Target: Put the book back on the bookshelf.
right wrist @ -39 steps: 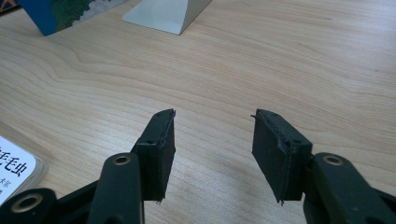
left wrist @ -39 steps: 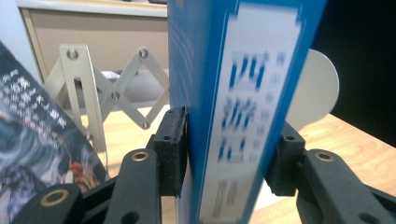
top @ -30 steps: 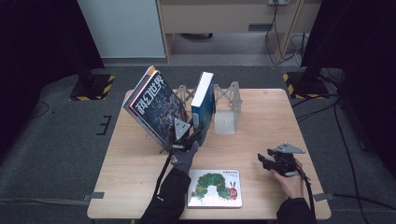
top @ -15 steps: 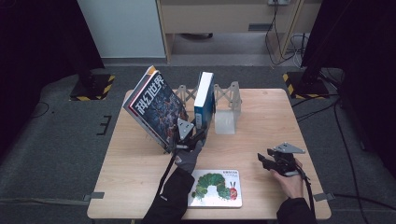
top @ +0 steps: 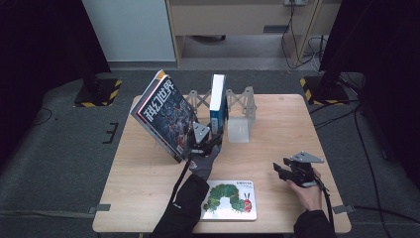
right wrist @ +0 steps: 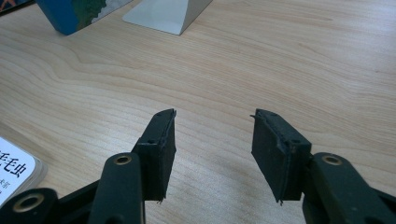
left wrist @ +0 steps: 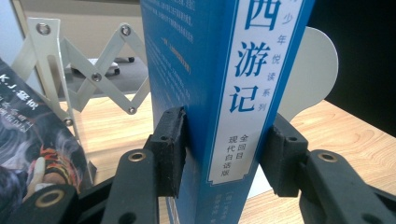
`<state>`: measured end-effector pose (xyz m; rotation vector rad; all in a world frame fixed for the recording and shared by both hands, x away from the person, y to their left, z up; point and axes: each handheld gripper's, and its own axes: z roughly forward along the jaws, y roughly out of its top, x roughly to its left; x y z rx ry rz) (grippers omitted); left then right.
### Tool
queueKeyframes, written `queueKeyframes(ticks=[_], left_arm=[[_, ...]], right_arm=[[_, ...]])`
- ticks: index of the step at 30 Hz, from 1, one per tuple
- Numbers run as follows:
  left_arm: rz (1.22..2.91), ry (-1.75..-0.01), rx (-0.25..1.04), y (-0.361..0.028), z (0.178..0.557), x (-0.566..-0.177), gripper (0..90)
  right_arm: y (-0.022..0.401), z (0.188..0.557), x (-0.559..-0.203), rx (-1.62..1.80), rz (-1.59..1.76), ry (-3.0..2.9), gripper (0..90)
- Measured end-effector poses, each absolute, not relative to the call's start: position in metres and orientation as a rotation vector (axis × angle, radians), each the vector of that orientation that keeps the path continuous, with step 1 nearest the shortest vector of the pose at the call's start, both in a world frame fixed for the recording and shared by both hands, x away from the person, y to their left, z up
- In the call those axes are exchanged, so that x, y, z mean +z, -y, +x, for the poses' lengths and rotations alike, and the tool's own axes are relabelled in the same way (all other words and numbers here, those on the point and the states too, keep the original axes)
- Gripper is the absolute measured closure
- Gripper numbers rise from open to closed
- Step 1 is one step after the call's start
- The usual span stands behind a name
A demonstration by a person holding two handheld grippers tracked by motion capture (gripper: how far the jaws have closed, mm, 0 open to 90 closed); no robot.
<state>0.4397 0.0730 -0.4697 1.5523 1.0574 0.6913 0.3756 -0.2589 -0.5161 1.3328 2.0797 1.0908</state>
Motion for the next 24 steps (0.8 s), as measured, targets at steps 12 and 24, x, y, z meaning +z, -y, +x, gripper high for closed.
queueKeyframes(ticks=[12,24], left_arm=[[1.564,-1.057,0.676,-0.071,0.448,-0.468,52.7],[1.58,-1.054,0.672,-0.068,0.454,-0.466,51.5]], right_arm=[[0.259,0.376,-0.517,1.088,1.339,-2.083,49.6],[0.259,0.376,-0.516,1.088,1.333,-2.085,49.6]])
